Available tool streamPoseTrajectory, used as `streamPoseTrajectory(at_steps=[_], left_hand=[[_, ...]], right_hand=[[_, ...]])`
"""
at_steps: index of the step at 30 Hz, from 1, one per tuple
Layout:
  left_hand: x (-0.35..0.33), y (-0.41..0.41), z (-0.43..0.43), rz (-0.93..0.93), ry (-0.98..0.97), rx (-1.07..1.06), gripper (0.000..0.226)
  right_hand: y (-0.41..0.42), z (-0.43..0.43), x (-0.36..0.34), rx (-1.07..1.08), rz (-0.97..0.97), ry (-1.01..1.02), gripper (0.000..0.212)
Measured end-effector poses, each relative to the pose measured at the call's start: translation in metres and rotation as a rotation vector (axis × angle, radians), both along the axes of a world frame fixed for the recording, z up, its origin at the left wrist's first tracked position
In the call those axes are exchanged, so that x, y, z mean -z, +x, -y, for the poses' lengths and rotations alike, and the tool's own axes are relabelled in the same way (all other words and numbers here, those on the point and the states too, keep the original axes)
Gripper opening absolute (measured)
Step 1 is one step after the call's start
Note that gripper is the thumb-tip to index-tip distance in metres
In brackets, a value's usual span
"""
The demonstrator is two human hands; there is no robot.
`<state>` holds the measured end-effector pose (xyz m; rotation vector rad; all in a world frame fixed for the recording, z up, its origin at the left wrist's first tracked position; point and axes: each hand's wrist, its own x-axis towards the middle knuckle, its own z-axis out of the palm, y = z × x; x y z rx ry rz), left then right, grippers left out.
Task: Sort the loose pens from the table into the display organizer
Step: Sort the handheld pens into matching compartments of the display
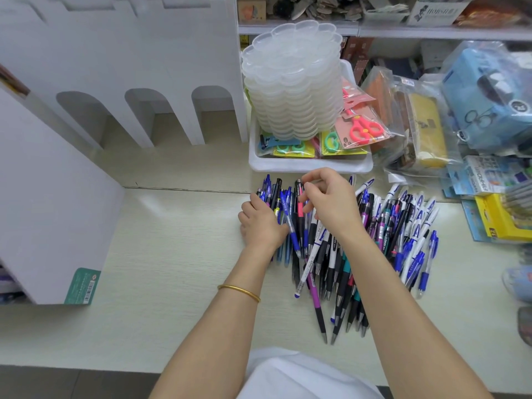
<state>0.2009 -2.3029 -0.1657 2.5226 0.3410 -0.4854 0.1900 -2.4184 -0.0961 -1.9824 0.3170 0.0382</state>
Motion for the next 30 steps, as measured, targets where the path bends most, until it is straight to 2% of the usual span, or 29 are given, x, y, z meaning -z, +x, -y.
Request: streamPoseTrajectory(at_steps=[7,12,21,25,30], left_hand=[[-0.006,0.001,0.004,-0.017,0.016,0.008,0.114],[-0.006,-0.003,0.009,0.015,0.102,0.028,0.119],[-0.006,0.001,0.015,-0.021,0.228,0.070,0.115],[-0.005,0.002,0.014,-0.039,0.258,0.047,0.113],[-0.001,0.001,0.012,0.004,0.222,0.032,0.090]], right_hand=[[-0.001,0.001,0.000,0.000,0.005,-0.017,0.015],[-0.002,0.003,-0.001,0.015,0.006,0.013,0.016],[-0.003,0.006,-0.001,0.016,0.021,0.011,0.016],[-0.005,0.006,-0.002,-0.074,0.045,-0.140,0.025],[-0.011,-0.014,0.005,-0.493,-0.058,-0.568,0.026]])
